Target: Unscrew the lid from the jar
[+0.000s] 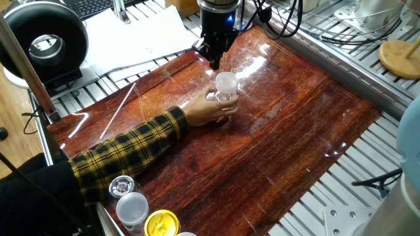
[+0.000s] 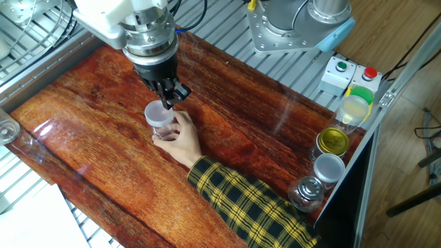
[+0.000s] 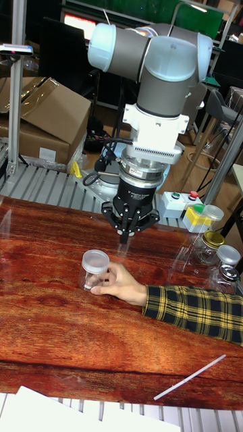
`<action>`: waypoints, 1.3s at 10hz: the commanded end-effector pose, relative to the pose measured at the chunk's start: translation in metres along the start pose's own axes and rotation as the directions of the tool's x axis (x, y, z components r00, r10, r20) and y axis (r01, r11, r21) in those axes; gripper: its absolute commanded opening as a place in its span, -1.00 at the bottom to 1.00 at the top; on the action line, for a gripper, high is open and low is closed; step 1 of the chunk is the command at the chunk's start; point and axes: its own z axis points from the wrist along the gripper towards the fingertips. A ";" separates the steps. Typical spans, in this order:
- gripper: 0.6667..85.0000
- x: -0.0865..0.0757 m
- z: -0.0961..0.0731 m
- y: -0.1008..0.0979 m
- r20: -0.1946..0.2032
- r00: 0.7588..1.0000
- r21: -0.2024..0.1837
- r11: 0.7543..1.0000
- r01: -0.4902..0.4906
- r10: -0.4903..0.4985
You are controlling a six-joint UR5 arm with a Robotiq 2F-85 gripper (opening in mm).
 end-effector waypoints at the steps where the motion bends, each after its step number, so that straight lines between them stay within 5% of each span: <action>1: -0.96 -0.001 -0.002 0.007 0.003 1.000 -0.028 1.000 0.000 0.000; 4: -0.80 0.005 -0.002 -0.005 -0.019 1.000 0.017 1.000 -0.018 0.018; 6: -0.68 0.001 0.001 -0.001 -0.005 0.999 -0.002 0.999 0.042 -0.043; 10: -0.42 0.002 0.036 -0.021 0.003 0.993 -0.008 0.993 0.116 -0.116; 13: -0.30 0.011 0.040 -0.031 -0.003 0.984 -0.015 0.984 0.177 -0.177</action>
